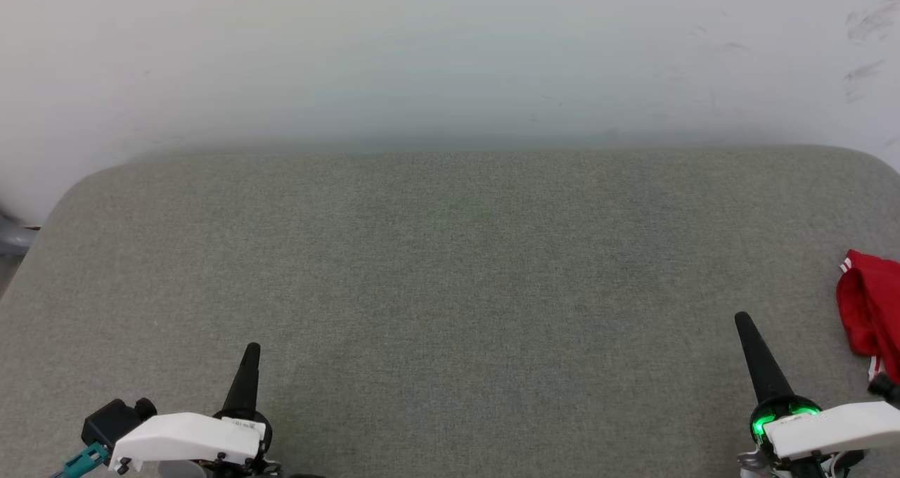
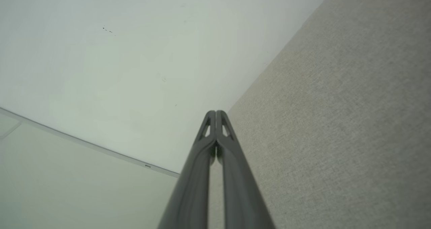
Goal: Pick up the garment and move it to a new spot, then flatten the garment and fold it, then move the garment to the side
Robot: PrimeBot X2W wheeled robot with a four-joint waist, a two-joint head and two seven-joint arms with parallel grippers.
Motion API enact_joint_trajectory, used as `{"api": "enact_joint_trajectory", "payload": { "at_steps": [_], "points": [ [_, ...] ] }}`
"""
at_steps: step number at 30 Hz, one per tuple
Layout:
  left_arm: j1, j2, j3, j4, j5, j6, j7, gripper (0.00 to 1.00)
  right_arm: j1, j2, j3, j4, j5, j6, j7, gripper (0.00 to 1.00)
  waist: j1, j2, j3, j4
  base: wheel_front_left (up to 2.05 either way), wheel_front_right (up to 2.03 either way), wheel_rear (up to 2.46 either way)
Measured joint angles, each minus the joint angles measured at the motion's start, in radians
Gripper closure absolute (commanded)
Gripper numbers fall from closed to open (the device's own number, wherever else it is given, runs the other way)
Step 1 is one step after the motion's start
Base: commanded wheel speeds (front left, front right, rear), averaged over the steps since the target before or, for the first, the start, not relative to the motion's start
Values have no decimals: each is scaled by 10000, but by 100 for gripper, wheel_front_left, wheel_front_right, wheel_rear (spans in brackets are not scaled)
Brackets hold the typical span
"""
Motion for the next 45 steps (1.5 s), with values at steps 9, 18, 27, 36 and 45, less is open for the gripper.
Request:
{"api": "enact_joint_trajectory", "payload": {
  "at_steps": [9, 18, 27, 36, 45],
  "points": [
    [-140, -56, 128, 19, -800, -94, 230, 100, -212, -4, -15, 303, 890, 0, 46, 100, 0, 0, 27, 7, 0, 0, 0],
    [-231, -113, 282, 38, -1574, -198, 435, 100, -418, -4, -42, 575, 1730, 0, 75, 100, 0, 0, 54, 14, 0, 0, 0],
    [-362, -194, 387, 52, -2284, -288, 627, 100, -602, -4, -73, 836, 2479, 0, 88, 100, -1, 0, 81, 21, 0, 0, 0],
    [-466, -263, 499, 75, -2934, -372, 803, 100, -800, -2, -107, 1076, 3183, 0, 123, 100, 0, 0, 109, 28, 0, 0, 0],
    [-567, -311, 621, 82, -3542, -456, 976, 100, -960, 4, -138, 1281, 3841, 0, 165, 100, -1, 0, 136, 35, 0, 0, 0]
  ]
}}
